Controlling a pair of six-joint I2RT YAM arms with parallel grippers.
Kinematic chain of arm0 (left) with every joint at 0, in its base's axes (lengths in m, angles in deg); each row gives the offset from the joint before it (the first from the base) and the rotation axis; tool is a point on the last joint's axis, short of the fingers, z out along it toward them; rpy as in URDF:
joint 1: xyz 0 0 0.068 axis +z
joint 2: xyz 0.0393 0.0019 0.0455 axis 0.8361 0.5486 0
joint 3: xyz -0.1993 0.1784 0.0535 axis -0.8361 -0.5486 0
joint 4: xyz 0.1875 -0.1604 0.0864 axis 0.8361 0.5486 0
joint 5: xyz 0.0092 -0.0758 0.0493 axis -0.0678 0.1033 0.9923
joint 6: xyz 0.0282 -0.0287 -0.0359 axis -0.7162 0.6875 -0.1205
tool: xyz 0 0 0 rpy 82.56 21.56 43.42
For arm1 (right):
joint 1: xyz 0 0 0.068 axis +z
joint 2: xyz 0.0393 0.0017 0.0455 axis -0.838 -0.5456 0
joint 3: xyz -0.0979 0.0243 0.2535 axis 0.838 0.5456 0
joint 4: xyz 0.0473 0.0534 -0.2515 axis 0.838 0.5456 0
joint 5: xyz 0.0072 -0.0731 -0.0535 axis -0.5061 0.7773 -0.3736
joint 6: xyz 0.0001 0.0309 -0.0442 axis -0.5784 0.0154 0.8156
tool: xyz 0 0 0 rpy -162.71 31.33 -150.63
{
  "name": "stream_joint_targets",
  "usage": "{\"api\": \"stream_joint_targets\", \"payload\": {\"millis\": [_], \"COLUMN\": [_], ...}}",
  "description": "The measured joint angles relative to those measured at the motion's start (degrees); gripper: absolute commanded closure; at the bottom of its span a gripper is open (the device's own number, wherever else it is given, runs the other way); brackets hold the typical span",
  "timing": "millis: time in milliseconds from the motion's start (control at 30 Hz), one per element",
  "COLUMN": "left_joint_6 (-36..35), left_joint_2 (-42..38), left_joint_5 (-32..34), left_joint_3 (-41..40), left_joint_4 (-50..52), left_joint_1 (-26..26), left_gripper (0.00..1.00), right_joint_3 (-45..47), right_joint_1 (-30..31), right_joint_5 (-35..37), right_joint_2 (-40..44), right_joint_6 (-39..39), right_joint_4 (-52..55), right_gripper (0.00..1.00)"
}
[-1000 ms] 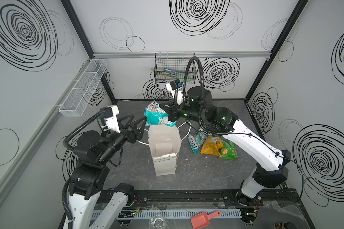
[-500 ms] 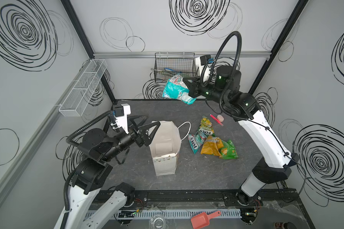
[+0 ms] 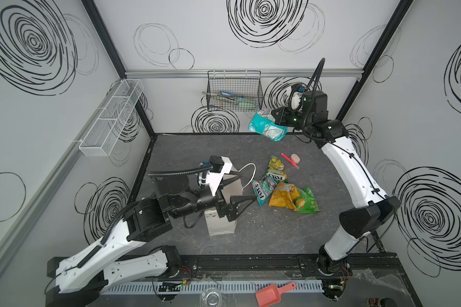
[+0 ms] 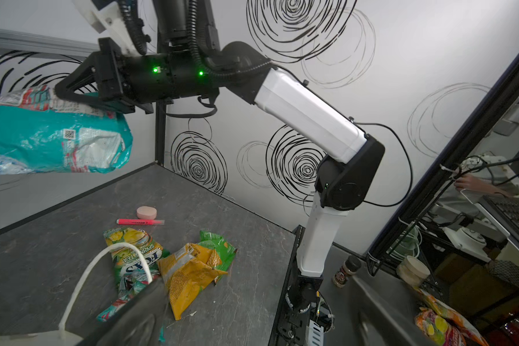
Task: Take the snacks out of the paper bag
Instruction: Place the snack at the top-center of the table.
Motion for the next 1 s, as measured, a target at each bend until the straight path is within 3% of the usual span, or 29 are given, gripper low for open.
{"api": "stream_joint_targets", "payload": {"millis": [133,267,533,833,1000], "left_joint_6": [-3.61,-5.49,-6.32,-6.38,-6.36], "left_joint_2": [2.56,3.56,3.41,3.43,3.43], "left_joint_5": [7.48,12.92,18.82,21.33,22.62], "left_joint_3": [1.99,2.51,2.51,2.51,2.51], "left_joint_4": [2.43,4.39,5.49,7.17,7.56], "left_joint_1": [-7.17,-10.64,-11.39,-11.54,-11.58], "left_gripper": [0.04,0.04,0.04,0.04,0.04], "right_joint_3": [7.76,14.80,23.28,24.87,24.20], "right_joint_1": [-0.11,-0.11,0.22,0.87,0.98], "right_joint_5": [-1.27,-2.14,-3.76,-4.33,-4.92], "right_joint_2": [-1.44,-3.76,-9.99,-16.57,-20.06], "right_joint_6": [-0.46,-1.11,-2.43,-3.04,-3.17], "right_joint_4": [-3.63,-7.06,-12.85,-15.41,-14.47], "right_gripper": [1.00,1.00,1.00,1.00,0.88]}}
